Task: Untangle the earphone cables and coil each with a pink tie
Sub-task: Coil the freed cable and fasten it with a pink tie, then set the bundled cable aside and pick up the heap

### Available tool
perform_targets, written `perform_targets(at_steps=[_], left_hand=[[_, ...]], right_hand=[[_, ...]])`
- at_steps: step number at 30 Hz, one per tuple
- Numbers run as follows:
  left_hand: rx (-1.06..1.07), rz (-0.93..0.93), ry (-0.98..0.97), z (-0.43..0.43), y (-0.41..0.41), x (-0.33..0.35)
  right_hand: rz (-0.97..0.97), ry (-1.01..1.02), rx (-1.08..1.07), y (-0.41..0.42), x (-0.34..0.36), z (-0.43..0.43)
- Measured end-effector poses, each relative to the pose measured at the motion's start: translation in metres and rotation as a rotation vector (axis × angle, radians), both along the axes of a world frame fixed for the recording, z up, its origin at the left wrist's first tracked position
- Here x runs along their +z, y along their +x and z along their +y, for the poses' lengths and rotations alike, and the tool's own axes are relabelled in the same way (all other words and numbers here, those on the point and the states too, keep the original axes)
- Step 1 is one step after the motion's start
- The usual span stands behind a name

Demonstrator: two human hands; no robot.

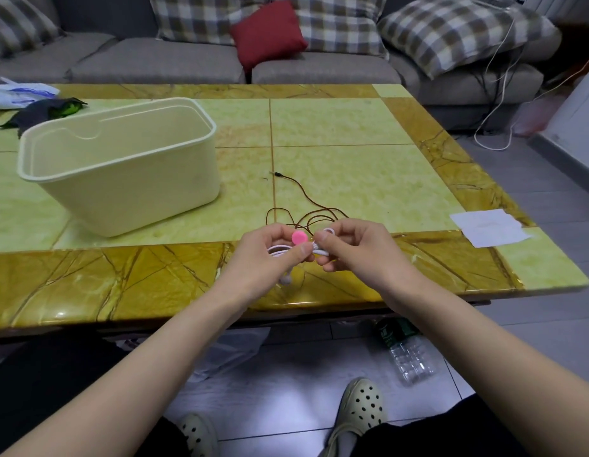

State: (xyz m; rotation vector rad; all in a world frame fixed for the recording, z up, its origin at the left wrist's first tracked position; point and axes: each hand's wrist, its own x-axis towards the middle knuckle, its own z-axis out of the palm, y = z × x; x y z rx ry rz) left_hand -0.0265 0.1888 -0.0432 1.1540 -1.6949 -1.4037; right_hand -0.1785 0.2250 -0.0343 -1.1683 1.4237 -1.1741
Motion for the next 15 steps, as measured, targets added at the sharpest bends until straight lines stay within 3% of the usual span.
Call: perform_targets(at_steps=[4,6,12,15], left_hand=[[-0.118,-0.135,-0.054,-0.004,0.01,-0.001],[-0.132,-0.19,-0.083,-0.005,0.013,0.001],[-0.059,-0.243,-0.156,-0.014,0.022,0.018],[-0.039,-0.399,-0.336,-0.028,0.036,0.031]], right_hand=[[0.613,-0.179,0.07,-0.009,-0.004,0.006],[0.789,-0.213,0.185,-0.005,-0.004,0.009],[0.825,-0.271,0.213,0.01,0.008,-0.004],[0.77,-0.248,0.207,0.012,0.015,-0.018]])
